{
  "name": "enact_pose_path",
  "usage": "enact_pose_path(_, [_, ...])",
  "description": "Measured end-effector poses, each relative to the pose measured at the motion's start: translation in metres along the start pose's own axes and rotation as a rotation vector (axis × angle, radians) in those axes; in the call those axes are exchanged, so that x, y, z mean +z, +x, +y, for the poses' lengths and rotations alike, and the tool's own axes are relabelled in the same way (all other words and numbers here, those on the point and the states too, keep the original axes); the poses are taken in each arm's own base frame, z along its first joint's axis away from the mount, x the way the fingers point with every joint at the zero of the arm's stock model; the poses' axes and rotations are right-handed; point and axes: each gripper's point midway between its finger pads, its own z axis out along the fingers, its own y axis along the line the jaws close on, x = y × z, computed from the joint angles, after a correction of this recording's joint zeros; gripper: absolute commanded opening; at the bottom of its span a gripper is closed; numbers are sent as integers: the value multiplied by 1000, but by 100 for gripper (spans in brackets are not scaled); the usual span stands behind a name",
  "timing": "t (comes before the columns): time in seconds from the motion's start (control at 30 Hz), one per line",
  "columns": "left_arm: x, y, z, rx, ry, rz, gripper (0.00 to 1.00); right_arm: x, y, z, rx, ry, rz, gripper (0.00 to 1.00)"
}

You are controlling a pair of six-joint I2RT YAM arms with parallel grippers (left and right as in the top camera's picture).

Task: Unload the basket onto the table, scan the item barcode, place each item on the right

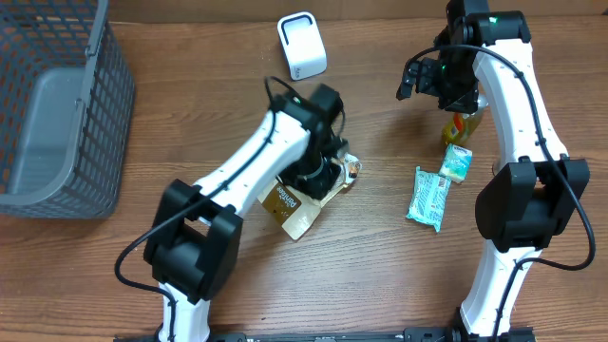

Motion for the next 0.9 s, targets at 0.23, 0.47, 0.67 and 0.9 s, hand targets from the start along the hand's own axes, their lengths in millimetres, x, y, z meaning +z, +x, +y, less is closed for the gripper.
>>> enact_pose_path(0.23, [33, 36, -6, -14, -11, 125, 7, 0, 0, 0, 0, 0, 0, 100])
enact_pose_path(0.47, [35, 37, 38, -103, -222, 112, 20, 0, 0, 0, 0, 0, 0, 100])
enact_pose_path(0.67, [24, 18, 84, -232, -334, 8, 4, 0, 0, 0, 1, 0, 0, 100])
enact_pose_path(0.9, [9, 26, 95, -341, -279, 37, 4, 0, 0, 0, 0, 0, 0, 100])
